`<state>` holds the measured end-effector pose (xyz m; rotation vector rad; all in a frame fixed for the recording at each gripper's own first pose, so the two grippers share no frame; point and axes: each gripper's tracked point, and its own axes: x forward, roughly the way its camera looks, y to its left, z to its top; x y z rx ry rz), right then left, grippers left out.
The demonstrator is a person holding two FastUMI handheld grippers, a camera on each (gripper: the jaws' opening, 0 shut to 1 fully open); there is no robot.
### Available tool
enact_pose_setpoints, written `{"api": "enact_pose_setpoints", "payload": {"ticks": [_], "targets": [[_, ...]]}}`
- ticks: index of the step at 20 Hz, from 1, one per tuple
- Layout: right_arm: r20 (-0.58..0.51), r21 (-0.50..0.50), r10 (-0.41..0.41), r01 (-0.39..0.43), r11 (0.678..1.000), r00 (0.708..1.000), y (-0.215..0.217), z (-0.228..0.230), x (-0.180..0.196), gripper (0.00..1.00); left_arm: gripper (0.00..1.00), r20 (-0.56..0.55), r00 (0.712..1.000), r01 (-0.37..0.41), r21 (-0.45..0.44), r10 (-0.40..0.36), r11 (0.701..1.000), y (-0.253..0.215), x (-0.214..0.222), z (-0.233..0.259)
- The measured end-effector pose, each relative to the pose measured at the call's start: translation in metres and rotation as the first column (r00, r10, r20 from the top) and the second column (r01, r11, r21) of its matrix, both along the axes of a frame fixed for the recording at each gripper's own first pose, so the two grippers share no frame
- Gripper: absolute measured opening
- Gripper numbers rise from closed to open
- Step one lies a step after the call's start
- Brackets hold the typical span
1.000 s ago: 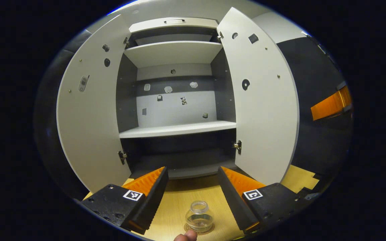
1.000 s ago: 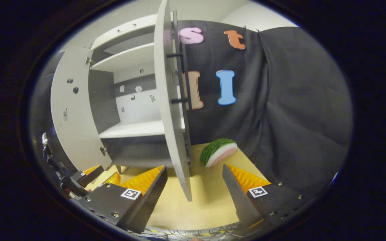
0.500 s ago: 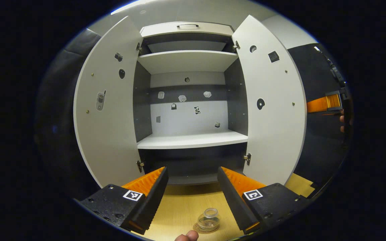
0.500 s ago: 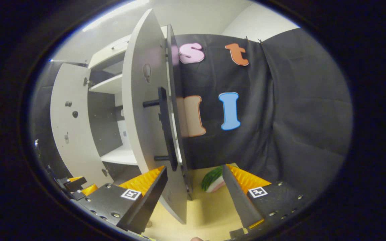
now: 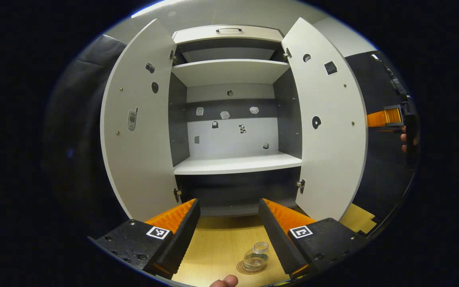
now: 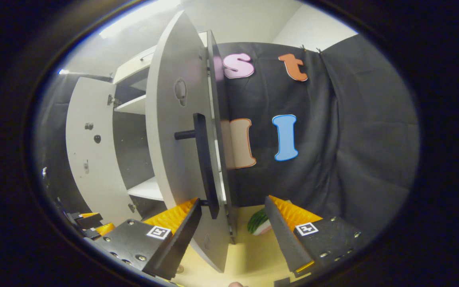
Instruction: Grasp the bottle in the cabinet with the left hand and place it on the coaster, then close the right door with the right hand and the left door with the left hand.
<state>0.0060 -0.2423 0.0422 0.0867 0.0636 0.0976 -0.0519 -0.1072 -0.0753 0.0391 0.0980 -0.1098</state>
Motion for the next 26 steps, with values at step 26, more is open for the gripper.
{"api": "enact_pose_setpoints", "payload": {"ticks": [26], "targets": [[0.044,0.005,0.220,-0.220,0.975,0.975,0.146,-0.008,0.042,1.00,0.94,0.013,0.986,-0.168,-0.040,0.168,0.985,0.084,-0.009,0.004]]}}
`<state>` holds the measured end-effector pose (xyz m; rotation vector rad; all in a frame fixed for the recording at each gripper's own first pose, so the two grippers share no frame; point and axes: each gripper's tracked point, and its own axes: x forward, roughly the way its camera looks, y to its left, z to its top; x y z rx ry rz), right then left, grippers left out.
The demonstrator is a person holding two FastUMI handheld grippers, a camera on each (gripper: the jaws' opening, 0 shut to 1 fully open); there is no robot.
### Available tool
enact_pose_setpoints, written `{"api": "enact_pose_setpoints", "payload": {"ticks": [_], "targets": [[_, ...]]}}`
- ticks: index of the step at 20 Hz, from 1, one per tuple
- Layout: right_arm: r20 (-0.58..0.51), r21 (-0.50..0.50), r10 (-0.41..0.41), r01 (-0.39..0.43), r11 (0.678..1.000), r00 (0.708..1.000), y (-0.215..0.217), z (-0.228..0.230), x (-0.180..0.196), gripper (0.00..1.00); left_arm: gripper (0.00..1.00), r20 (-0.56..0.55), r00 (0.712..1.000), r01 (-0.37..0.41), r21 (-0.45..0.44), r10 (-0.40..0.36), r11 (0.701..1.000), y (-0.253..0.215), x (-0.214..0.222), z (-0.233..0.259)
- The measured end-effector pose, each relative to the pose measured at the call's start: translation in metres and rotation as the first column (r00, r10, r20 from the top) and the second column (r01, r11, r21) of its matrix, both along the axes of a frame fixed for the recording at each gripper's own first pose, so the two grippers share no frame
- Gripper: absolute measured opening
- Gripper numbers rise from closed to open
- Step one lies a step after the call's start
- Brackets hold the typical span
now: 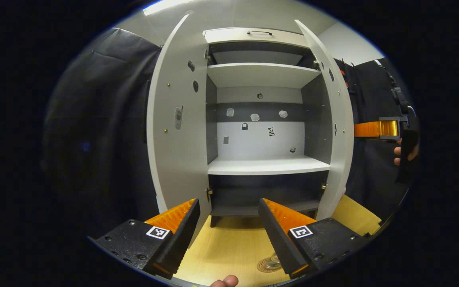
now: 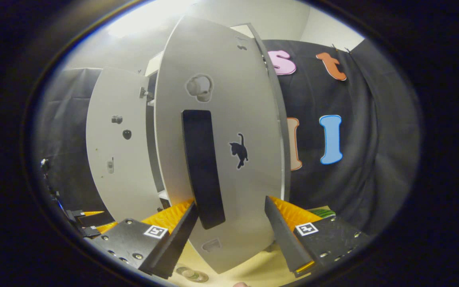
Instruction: Grasp the bottle in the cabinet with the left hand and place it on the coaster, then close the right door with the right hand and the left door with the left hand.
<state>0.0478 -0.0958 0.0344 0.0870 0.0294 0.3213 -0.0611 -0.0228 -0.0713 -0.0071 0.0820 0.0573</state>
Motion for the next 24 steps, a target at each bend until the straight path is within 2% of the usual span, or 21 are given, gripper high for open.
{"api": "enact_pose_setpoints", "payload": {"ticks": [9,14,18,20,21,24], "targets": [[0.031,-0.039,-0.009,0.010,0.999,0.999,0.077,0.002,0.059,1.00,0.94,0.003,0.997,-0.082,-0.044,0.082,0.996,0.052,-0.005,0.016],[0.044,-0.035,-0.033,0.035,0.999,0.998,0.097,0.002,0.086,1.00,0.93,-0.005,0.996,-0.094,-0.055,0.094,0.994,0.075,-0.004,0.022],[0.053,-0.058,-0.065,0.068,0.996,0.996,0.112,0.001,0.100,1.00,0.93,-0.011,0.995,-0.101,-0.086,0.101,0.991,0.097,-0.004,0.027],[0.064,-0.059,-0.100,0.104,0.993,0.993,0.113,0.001,0.105,0.97,0.93,0.004,0.995,-0.099,-0.074,0.099,0.992,0.108,-0.004,0.035],[0.074,-0.057,-0.120,0.124,0.991,0.990,0.114,0.001,0.106,1.00,0.93,0.006,0.995,-0.099,-0.065,0.099,0.993,0.114,-0.003,0.037],[0.094,-0.047,-0.181,0.186,0.981,0.979,0.114,0.002,0.112,1.00,0.93,0.012,0.995,-0.101,-0.053,0.102,0.993,0.129,0.001,0.043]]}}
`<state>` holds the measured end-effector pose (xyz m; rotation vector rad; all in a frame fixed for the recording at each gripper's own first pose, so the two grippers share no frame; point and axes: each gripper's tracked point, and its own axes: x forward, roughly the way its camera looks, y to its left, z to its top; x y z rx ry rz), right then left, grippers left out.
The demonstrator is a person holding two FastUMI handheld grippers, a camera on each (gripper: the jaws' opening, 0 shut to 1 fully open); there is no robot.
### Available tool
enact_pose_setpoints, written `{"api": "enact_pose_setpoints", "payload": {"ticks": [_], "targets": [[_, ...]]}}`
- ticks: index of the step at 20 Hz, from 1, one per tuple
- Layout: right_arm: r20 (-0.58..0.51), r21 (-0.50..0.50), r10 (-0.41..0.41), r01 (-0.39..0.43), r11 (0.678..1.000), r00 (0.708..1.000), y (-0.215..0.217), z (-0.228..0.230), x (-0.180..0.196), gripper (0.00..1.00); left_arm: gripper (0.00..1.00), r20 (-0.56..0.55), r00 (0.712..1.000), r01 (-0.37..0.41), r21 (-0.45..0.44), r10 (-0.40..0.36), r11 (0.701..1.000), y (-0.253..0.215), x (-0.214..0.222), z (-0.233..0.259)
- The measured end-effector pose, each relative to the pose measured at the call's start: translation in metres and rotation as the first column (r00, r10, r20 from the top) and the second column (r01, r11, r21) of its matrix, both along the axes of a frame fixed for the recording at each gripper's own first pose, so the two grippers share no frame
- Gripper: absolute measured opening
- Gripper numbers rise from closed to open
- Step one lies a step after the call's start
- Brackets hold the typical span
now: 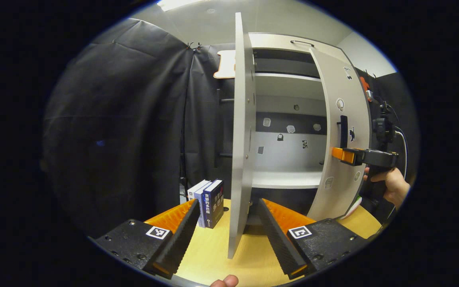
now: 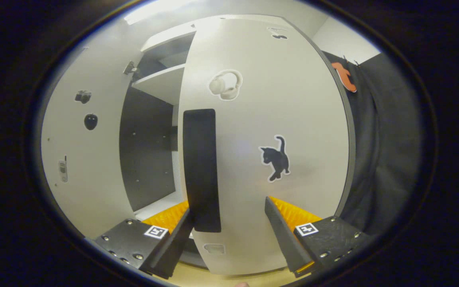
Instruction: Grasp the bottle in the cabinet with the left hand and place it on the coaster, then close the right door with the right hand and the left door with the left hand.
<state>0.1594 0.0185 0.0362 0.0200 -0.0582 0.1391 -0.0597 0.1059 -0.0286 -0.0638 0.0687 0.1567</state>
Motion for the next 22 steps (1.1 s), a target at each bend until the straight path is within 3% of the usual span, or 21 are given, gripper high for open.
{"api": "enact_pose_setpoints", "payload": {"ticks": [12,22], "targets": [[0.025,-0.001,-0.130,0.130,0.992,0.991,-0.002,-0.001,0.008,1.00,0.93,0.026,0.999,0.031,0.026,-0.032,0.999,0.043,0.015,0.029],[0.008,0.010,-0.124,0.124,0.992,0.992,-0.002,-0.002,0.008,1.00,0.93,0.055,0.993,0.101,0.053,-0.103,0.994,0.052,0.035,0.045]]}}
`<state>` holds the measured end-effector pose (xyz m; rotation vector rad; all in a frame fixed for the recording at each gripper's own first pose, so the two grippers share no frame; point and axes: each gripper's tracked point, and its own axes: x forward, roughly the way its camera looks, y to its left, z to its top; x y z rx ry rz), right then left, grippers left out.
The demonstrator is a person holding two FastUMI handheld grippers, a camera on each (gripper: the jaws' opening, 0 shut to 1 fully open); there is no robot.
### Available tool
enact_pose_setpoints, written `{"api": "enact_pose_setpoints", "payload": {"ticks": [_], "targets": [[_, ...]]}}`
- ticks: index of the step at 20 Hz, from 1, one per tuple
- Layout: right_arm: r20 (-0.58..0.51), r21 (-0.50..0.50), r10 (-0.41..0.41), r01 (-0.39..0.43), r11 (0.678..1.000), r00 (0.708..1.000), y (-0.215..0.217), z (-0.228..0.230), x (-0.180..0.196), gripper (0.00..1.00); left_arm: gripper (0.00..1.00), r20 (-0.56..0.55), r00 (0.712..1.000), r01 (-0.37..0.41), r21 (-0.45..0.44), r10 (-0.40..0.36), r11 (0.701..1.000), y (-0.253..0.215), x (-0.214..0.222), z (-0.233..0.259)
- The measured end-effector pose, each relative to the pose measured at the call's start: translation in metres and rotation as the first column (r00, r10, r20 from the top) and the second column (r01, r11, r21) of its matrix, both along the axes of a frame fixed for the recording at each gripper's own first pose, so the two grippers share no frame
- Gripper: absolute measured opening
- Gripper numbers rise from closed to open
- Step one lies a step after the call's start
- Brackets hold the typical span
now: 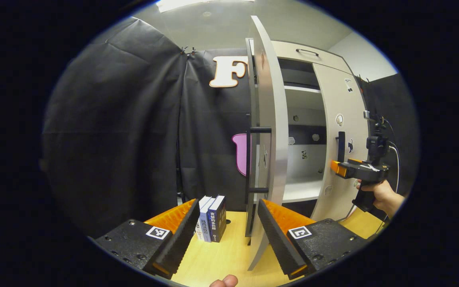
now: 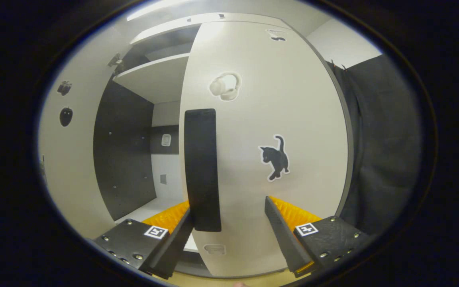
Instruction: Grasp the bottle in the cabinet with the left hand and place it on the coaster, then close the right door with the right hand and the left door with the left hand.
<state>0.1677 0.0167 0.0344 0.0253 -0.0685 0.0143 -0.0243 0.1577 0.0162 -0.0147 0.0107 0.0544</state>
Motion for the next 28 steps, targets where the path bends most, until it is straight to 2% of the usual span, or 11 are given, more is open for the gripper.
{"api": "enact_pose_setpoints", "payload": {"ticks": [3,5,10,13,15,23,27,28], "targets": [[-0.041,0.017,0.017,-0.017,1.000,0.999,0.000,-0.007,-0.003,1.00,0.93,0.016,1.000,-0.001,0.031,0.001,1.000,0.005,0.010,0.007],[-0.034,0.007,0.023,-0.023,1.000,0.999,-0.001,-0.007,-0.007,1.00,0.93,0.025,0.999,0.019,0.013,-0.019,1.000,0.000,0.014,0.011],[-0.045,0.002,0.054,-0.054,0.999,0.998,-0.002,-0.012,-0.025,1.00,0.93,0.028,0.999,0.032,0.053,-0.033,0.998,0.000,0.021,0.015],[-0.048,0.013,0.054,-0.053,0.998,0.997,-0.012,-0.016,-0.038,1.00,0.92,-0.002,0.996,0.090,0.004,-0.090,0.996,-0.014,0.023,0.010],[-0.053,0.039,0.053,-0.051,0.998,0.997,-0.021,-0.018,-0.046,1.00,0.92,-0.020,0.995,0.102,-0.016,-0.102,0.995,-0.020,0.024,0.006],[-0.105,0.129,0.039,-0.026,0.991,0.994,-0.064,-0.037,-0.068,1.00,0.92,-0.013,0.986,0.166,0.026,-0.166,0.986,-0.056,0.028,0.008],[-0.130,0.121,0.046,-0.030,0.992,0.990,-0.071,-0.045,-0.076,1.00,0.91,-0.021,0.975,0.223,0.016,-0.222,0.975,-0.083,0.032,0.007],[-0.131,0.116,0.047,-0.032,0.993,0.990,-0.073,-0.045,-0.078,0.97,0.92,-0.017,0.973,0.229,0.016,-0.228,0.973,-0.089,0.034,0.008]]}}
